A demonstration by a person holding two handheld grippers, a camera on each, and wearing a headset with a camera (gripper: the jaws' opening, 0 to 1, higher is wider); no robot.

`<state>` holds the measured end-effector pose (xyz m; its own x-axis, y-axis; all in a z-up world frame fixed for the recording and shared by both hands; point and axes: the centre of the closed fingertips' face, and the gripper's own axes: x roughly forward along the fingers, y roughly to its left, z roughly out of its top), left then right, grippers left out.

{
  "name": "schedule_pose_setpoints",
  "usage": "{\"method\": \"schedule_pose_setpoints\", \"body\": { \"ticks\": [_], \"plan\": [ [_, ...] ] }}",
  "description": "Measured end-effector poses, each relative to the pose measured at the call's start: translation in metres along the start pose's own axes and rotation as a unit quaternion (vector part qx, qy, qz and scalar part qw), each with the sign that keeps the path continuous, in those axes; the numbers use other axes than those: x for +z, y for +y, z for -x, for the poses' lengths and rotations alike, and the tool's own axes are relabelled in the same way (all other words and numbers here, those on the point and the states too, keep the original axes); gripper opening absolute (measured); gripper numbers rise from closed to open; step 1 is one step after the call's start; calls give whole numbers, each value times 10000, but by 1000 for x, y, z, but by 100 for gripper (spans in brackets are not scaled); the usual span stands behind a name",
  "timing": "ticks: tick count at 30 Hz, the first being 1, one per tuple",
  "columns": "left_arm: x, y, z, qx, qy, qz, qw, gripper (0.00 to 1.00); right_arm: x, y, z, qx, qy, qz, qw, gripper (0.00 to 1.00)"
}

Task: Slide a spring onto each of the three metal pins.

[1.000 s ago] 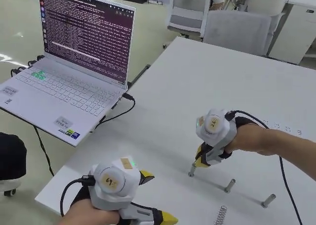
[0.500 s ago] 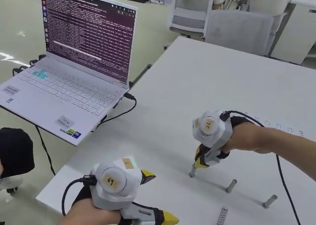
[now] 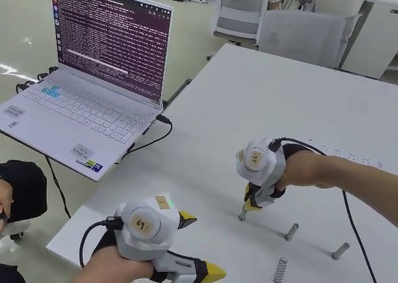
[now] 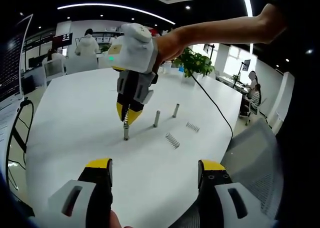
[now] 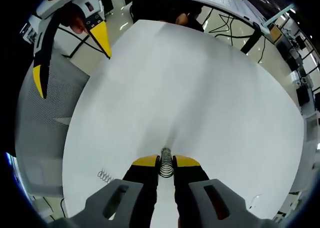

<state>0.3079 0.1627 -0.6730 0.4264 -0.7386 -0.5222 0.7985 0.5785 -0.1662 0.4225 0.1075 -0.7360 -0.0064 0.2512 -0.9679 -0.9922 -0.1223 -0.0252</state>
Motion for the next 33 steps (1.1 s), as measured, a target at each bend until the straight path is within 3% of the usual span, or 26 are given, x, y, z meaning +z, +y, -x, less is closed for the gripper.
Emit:
{"method": "schedule_pose_setpoints", "body": {
  "ticks": [18, 33],
  "plan": [
    [2, 5, 2, 50, -32, 19, 10000, 66, -5, -5, -26, 39, 167, -44, 9998, 9],
    [-1, 6, 2, 69, -29, 63, 10000, 66, -9, -8, -35, -15, 220, -173, 9996, 10]
  ]
}}
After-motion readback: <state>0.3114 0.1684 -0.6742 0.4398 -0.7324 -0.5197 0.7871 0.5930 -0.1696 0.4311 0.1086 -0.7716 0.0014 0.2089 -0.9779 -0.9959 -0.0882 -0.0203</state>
